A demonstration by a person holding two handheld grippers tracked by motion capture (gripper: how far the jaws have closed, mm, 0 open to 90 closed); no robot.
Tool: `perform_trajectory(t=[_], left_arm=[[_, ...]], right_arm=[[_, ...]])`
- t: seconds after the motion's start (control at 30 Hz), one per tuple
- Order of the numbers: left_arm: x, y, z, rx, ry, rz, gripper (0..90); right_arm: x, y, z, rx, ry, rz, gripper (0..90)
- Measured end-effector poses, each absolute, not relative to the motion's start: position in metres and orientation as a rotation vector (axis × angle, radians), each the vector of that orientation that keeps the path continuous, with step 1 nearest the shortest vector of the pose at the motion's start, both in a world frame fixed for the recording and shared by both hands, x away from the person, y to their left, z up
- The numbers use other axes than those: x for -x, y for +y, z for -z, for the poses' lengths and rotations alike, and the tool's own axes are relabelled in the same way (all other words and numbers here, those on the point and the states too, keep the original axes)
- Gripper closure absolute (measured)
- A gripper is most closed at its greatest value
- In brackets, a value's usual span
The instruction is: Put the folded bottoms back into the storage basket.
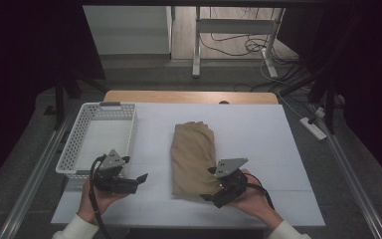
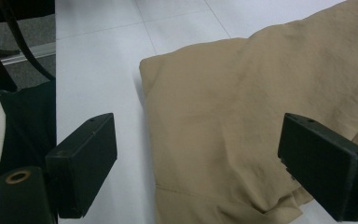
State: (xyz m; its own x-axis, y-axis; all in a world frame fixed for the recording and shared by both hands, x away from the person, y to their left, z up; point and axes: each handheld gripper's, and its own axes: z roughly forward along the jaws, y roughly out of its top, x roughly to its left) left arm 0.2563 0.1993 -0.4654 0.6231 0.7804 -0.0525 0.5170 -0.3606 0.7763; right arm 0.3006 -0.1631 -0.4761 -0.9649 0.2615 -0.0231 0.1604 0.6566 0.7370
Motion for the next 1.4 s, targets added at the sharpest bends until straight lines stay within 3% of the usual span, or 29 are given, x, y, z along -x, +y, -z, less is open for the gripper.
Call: perform_trajectory(t=[1.4], left_arm=[[-0.257, 0.197, 0.468, -2.065, 1.008, -0.408, 12.9]], right_arm=[[-0.307, -0.148, 0.512, -0.347, 2.866, -0.875, 14.9]])
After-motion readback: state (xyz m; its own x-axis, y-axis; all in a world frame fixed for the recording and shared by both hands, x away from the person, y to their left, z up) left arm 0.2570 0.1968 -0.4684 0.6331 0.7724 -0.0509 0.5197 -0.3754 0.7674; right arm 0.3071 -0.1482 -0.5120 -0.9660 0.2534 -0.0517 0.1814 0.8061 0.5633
